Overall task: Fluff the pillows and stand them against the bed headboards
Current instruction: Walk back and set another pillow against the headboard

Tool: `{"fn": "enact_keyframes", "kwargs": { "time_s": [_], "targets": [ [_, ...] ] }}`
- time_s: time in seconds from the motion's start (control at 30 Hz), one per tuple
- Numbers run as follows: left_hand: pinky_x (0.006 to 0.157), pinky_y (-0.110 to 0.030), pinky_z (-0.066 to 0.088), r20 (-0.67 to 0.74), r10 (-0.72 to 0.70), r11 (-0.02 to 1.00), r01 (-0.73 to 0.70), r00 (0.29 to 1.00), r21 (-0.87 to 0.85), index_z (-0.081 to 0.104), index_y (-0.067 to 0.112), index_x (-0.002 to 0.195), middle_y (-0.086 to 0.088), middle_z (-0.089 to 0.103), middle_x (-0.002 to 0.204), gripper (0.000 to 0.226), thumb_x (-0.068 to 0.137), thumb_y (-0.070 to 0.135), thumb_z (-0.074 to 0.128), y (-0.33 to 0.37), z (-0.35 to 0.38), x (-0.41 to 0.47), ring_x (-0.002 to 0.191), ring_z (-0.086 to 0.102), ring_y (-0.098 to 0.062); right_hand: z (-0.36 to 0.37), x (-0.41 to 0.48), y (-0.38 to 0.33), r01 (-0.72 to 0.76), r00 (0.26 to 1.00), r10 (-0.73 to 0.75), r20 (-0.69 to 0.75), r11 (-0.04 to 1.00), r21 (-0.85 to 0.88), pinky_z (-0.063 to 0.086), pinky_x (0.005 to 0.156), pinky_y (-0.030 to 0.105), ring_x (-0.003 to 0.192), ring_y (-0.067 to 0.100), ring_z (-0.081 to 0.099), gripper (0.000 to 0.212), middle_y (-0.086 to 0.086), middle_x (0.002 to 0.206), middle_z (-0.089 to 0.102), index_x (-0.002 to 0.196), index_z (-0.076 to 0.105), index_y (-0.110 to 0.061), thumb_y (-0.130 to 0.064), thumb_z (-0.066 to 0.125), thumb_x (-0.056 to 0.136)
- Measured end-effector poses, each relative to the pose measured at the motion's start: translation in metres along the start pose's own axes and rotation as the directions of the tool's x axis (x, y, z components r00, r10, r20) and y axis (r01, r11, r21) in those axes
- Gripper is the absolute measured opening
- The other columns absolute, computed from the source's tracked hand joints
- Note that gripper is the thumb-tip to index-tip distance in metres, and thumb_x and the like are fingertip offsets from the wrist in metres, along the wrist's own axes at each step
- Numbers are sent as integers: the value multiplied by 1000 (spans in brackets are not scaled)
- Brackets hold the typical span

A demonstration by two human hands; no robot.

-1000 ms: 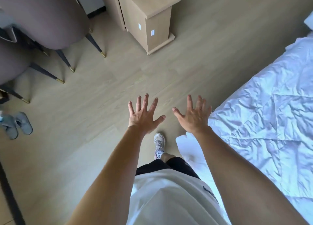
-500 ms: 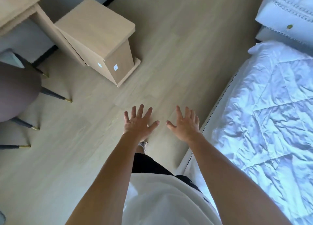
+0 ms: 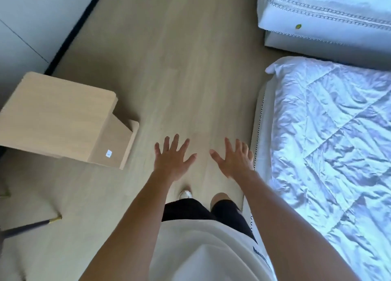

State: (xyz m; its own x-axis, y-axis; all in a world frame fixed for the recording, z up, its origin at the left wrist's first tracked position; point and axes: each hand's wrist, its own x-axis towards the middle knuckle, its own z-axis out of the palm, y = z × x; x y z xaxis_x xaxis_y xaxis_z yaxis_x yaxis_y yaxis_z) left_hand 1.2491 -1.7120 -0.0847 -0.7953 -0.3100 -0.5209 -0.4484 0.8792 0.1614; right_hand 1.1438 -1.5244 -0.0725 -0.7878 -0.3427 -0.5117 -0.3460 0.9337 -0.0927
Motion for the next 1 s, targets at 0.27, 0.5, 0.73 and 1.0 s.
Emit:
{"fn": "enact_keyframes", "kwargs": {
  "time_s": [0.27,0.5,0.73,1.0],
  "targets": [
    [120,-59,1,-21,138,988,-136,990,69,7,37,158,-3,-1,169,75,94,75,12,23,-77,148,154,-4,-32,-63,124,2,-97,995,97,0,993,72,7,120,58,150,37,5,90,17,164,9,157,11,-25,-81,17,87],
    [121,-59,3,-48,219,970,-212,974,122,6,35,159,-5,-2,168,76,94,75,12,72,-168,290,154,-4,-32,-152,257,22,-167,983,176,-50,976,140,9,119,56,149,36,7,88,17,162,12,156,15,-25,-80,18,88],
    [121,-58,0,-32,279,949,-270,960,162,3,37,158,-4,-6,168,76,93,76,13,119,-253,406,154,-8,-30,-240,365,46,-243,963,261,-72,950,194,10,119,54,149,35,8,89,17,162,14,157,14,-25,-81,17,87],
    [120,-60,3,-15,387,903,-376,922,207,7,37,158,-7,-1,168,79,91,78,13,169,-328,556,154,-4,-32,-308,488,74,-344,930,364,-45,907,242,8,119,55,149,34,8,91,16,162,13,156,14,-25,-82,17,86]
  ]
}}
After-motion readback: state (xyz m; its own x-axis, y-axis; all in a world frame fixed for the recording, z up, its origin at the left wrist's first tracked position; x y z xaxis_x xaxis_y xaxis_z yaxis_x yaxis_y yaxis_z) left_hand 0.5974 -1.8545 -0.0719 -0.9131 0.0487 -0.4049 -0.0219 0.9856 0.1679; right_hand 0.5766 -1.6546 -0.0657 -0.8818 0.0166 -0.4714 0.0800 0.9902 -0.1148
